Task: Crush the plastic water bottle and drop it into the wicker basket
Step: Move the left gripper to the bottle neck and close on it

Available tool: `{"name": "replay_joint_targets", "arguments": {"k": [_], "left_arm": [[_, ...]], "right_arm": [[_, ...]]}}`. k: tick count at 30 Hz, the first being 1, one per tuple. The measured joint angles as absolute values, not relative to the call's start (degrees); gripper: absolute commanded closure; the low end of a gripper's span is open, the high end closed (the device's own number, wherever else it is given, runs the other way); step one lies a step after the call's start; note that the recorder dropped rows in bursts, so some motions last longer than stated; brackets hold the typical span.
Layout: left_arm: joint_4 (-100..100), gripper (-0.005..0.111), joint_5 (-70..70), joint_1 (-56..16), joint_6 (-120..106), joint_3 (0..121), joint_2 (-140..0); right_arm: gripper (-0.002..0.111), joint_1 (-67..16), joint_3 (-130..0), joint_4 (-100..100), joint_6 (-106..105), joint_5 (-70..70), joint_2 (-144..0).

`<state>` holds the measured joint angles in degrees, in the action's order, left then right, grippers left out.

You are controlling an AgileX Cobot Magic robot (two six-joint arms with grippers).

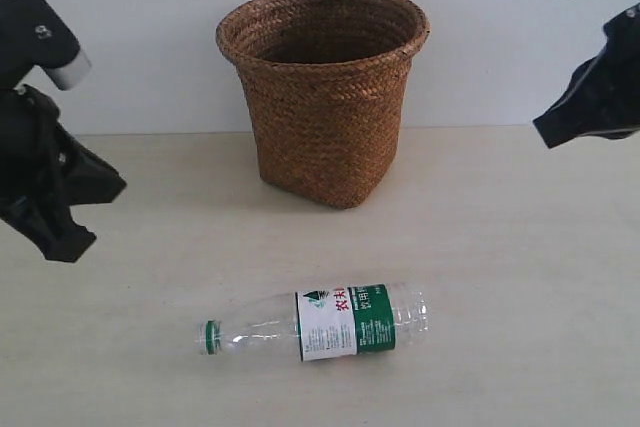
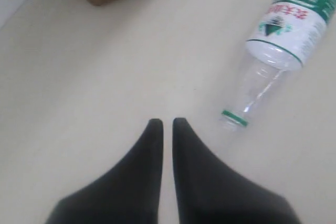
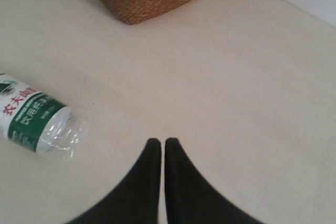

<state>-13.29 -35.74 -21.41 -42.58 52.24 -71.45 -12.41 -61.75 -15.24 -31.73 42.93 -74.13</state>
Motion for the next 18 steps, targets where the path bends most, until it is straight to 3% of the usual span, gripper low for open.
{"name": "replay_joint_targets", "arguments": {"k": [11, 14, 18], "left_arm": [[-24.1, 0.101, -46.7, -21.4, -64.3, 57.2, -86.4], [-24.2, 0.086, -48.4, -21.4, -66.4, 59.3, -90.7], [-25.1, 0.045, -49.3, -21.4, -70.4, 60.8, -94.5]], "right_arm": [[0.108, -12.6, -70.5, -26.8, -45.9, 54.0, -87.5], [0.108, -12.7, -71.0, -28.3, -47.3, 54.2, -90.4], [0.108, -13.7, -71.2, -28.7, -49.2, 54.2, -93.7]]}}
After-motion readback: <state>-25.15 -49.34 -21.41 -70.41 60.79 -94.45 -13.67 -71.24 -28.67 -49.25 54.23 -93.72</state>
